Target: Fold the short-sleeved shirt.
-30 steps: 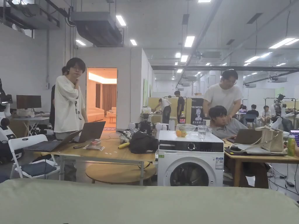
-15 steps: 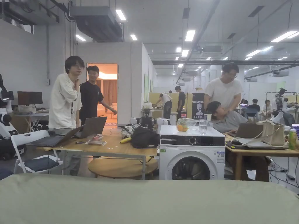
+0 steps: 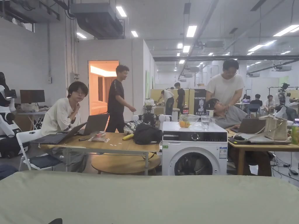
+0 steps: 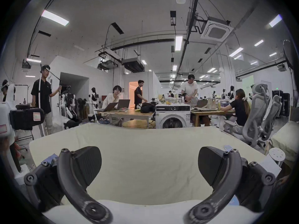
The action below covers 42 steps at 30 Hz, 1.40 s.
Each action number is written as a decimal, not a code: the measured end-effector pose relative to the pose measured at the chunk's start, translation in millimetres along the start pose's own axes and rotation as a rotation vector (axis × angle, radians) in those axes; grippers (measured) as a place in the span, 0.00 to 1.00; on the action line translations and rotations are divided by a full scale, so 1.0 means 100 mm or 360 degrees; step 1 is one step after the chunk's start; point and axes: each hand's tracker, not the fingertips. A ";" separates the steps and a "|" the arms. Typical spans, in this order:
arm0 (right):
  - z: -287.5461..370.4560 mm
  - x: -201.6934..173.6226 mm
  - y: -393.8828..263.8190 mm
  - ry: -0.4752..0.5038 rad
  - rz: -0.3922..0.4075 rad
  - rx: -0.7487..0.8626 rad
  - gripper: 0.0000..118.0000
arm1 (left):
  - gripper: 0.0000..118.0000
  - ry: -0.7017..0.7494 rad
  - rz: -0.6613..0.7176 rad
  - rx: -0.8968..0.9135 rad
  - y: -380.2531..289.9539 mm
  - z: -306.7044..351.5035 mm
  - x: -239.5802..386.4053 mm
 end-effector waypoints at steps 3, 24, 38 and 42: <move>-0.03 0.03 0.00 0.0004 -0.0031 -0.0018 1.00 | 0.82 0.0011 -0.0006 -0.0015 -0.01 0.00 -0.01; -0.06 0.32 0.13 0.0001 -0.0968 -0.0182 1.00 | 0.83 -0.0082 0.0236 0.0054 0.03 0.07 -0.14; -0.06 0.30 0.16 0.0016 -0.0971 -0.0245 1.00 | 0.83 -0.0140 0.0227 0.0013 0.02 0.02 -0.06; -0.05 0.28 0.13 0.0084 -0.0946 -0.0226 1.00 | 0.83 -0.0146 0.0207 0.0012 0.01 0.03 -0.05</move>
